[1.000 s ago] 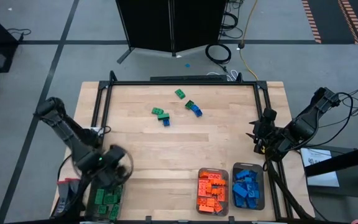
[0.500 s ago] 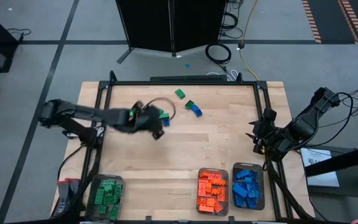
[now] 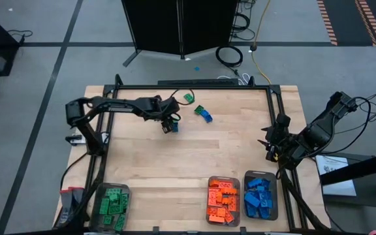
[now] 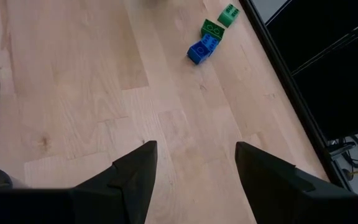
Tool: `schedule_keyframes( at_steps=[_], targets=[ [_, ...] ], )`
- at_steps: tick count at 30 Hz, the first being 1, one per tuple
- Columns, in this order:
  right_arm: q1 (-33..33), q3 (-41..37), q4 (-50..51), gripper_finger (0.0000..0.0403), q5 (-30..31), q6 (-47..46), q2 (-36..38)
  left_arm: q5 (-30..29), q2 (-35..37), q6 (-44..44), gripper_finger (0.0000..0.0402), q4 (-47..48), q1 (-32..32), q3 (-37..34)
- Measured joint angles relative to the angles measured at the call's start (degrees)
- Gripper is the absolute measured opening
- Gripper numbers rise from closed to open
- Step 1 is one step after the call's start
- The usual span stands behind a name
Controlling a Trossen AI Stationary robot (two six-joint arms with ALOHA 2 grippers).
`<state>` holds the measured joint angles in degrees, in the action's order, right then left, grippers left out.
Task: Sort blocks
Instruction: Put the green game piece into the left black bin
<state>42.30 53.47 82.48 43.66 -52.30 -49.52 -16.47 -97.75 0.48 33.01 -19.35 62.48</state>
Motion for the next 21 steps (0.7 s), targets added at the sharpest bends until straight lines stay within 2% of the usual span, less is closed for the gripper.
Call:
schedule_keyframes(
  at_steps=[5,10,14,21],
  targets=[
    [0.0,0.0,0.0,0.0212,0.0,-0.5,0.0,3.8,-2.2,-7.2,0.0250,-0.6,-1.4,0.0],
    [0.0,0.0,0.0,0.0212,0.0,-1.1,0.0,7.3,-3.1,-9.9,0.0250,-1.1,-2.0,0.2],
    [0.0,0.0,0.0,0.0212,0.3,-2.8,0.0,8.7,-3.2,-10.3,0.0250,-2.0,-2.0,0.2],
    [0.0,0.0,0.1,0.0212,0.3,-5.4,0.0,13.4,-3.4,-8.4,0.0249,4.4,-1.8,4.1]
  ],
)
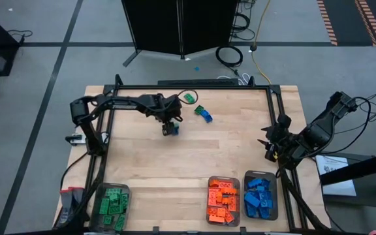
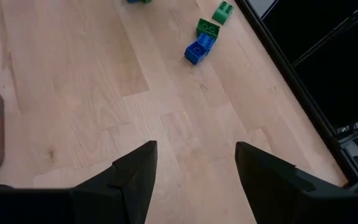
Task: Sort blocks
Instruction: Put the green game piece into the left black bin
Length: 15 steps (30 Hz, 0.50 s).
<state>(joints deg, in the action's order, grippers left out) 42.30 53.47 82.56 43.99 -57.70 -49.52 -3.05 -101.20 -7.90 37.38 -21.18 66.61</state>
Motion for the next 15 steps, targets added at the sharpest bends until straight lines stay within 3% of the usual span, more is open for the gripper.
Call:
schedule_keyframes(
  at_steps=[5,10,15],
  targets=[
    [0.0,0.0,-0.1,0.0212,-0.1,-0.2,0.0,0.2,0.4,0.6,0.0249,2.0,-0.1,2.3],
    [0.0,0.0,-0.2,0.0212,-0.3,-0.2,0.0,7.0,0.8,1.6,0.0249,6.1,0.6,2.9],
    [0.0,0.0,-0.4,0.0212,-0.3,-0.2,0.0,7.3,0.8,1.6,0.0248,7.5,2.7,0.9]
  ],
)
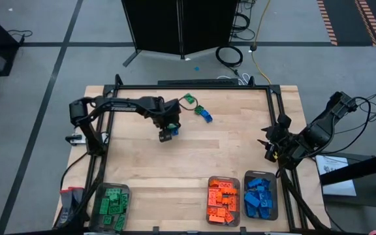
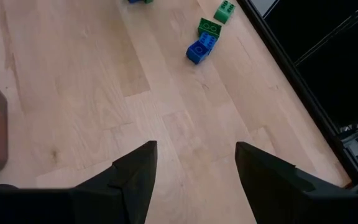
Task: Sort blocks
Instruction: Put the green game piece into the left black bin
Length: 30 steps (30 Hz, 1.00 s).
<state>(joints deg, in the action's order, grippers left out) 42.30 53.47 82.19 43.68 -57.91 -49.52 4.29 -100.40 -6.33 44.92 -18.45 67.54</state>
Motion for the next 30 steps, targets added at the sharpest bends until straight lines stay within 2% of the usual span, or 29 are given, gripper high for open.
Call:
schedule_keyframes(
  at_steps=[9,17,23,30],
  targets=[
    [0.0,0.0,0.4,0.0212,0.3,0.1,0.0,-7.6,-0.4,0.0,0.0248,-2.9,1.7,-1.9],
    [0.0,0.0,0.5,0.0212,0.3,0.0,0.0,-6.9,-0.4,0.0,0.0248,-7.7,1.5,-1.9],
    [0.0,0.0,0.4,0.0212,-0.1,-0.1,0.0,-6.1,-0.8,0.0,0.0248,-7.8,1.5,-2.0],
    [0.0,0.0,0.4,0.0212,-0.1,-0.1,0.0,-6.1,-0.8,0.0,0.0248,-7.4,1.5,-5.8]
  ],
)
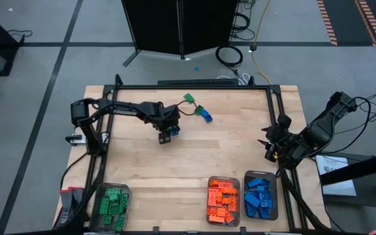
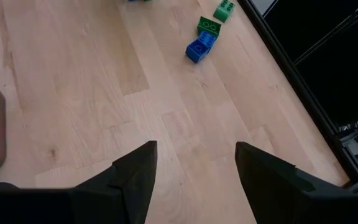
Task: Sort blocks
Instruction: Put the green game piece into the left black bin
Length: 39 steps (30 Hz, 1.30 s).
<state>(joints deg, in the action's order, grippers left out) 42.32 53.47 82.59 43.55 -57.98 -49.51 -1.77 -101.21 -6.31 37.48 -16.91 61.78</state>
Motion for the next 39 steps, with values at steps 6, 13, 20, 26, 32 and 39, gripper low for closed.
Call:
schedule_keyframes(
  at_steps=[6,13,20,26,32,39],
  targets=[
    [0.0,0.0,0.0,0.0212,0.0,0.1,0.0,-0.1,0.0,1.6,0.0248,-1.8,0.0,-2.0],
    [0.0,0.0,0.0,0.0212,0.0,0.1,0.0,-0.5,0.0,1.4,0.0248,-4.7,0.0,-2.0],
    [0.0,0.0,0.0,0.0212,0.0,0.0,0.0,-1.6,0.0,1.0,0.0229,-5.6,-0.6,-2.0],
    [0.0,0.0,0.0,0.0212,0.1,0.1,0.0,-1.7,0.0,1.1,0.0127,-5.5,-2.4,-2.0],
    [0.0,0.0,0.0,0.0212,0.1,0.1,0.0,-1.8,0.2,1.7,0.0072,-5.3,-2.6,-1.7],
    [0.0,0.0,0.0,0.0212,0.1,0.1,0.0,-1.8,2.3,6.3,0.0071,1.5,-1.7,2.3]
  ],
)
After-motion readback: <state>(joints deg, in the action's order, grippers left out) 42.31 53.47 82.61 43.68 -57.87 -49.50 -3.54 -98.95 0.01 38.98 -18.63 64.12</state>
